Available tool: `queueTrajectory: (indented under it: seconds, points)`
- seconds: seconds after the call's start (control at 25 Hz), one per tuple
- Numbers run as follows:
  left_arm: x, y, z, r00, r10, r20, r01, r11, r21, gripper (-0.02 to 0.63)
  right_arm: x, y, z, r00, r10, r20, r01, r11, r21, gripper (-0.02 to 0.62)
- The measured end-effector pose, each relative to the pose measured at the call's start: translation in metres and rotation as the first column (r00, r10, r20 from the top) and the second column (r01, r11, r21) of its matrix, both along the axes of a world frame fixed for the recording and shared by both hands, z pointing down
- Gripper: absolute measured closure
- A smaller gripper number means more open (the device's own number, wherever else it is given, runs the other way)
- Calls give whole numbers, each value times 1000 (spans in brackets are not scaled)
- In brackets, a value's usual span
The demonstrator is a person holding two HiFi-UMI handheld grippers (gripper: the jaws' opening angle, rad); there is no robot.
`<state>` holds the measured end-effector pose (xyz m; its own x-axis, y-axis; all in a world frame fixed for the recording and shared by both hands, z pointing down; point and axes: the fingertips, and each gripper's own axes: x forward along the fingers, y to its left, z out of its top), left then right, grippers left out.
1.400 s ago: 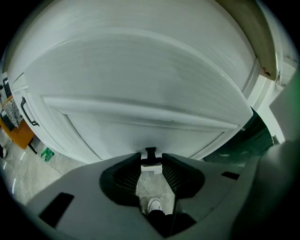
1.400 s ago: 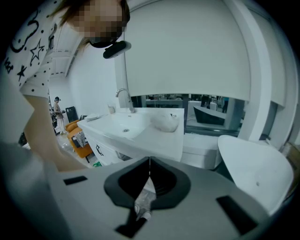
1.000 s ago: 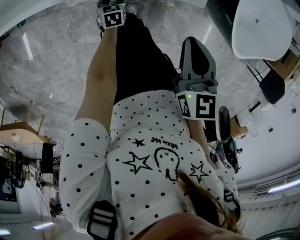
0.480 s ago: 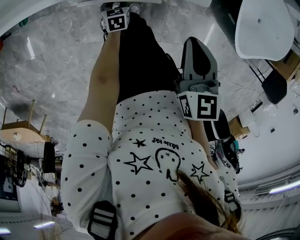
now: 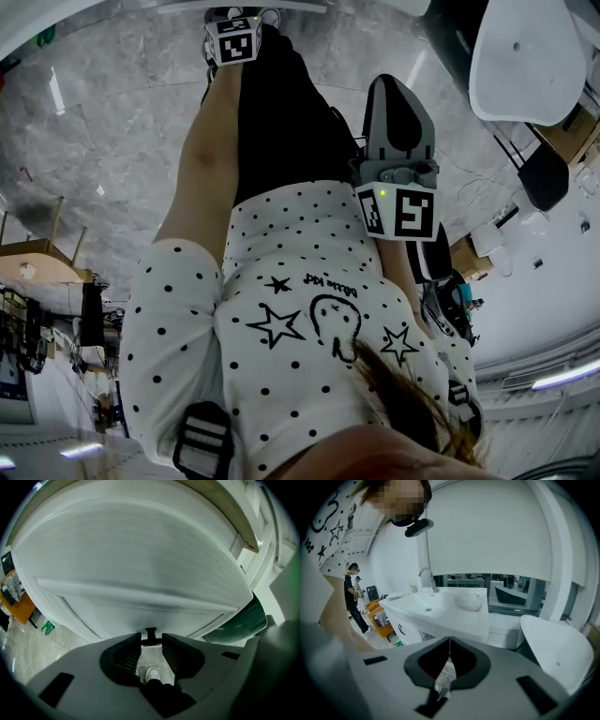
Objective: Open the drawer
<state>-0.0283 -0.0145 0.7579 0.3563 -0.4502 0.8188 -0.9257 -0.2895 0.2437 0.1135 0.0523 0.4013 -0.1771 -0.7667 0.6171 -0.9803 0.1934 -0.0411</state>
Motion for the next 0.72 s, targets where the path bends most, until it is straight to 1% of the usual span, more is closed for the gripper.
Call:
queueTrajectory:
  seconds: [0.72]
  points:
    - [-4, 14, 0, 1000, 8, -14, -7, 1000, 11, 463, -17, 11, 14, 999, -25, 27, 26, 999, -43, 581]
